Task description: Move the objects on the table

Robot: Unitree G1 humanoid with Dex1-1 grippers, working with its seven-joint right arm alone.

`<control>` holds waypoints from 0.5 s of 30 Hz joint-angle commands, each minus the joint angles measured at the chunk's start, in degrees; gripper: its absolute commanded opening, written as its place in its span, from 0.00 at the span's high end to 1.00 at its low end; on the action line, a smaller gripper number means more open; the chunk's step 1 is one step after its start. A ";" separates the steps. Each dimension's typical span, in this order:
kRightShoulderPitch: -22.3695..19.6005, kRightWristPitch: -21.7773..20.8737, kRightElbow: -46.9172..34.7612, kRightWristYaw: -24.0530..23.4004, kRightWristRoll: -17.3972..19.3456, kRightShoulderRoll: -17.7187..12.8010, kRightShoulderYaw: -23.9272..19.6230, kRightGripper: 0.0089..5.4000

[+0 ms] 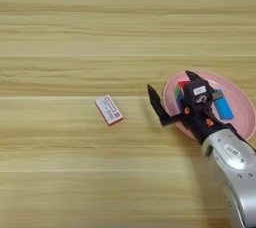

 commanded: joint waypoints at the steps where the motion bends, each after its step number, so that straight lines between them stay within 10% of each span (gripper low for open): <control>1: -0.97 -2.11 -3.03 0.01 -0.71 0.16 2.75 0.00; 15: -2.70 -3.74 3.89 -0.22 -3.49 3.11 11.82 0.00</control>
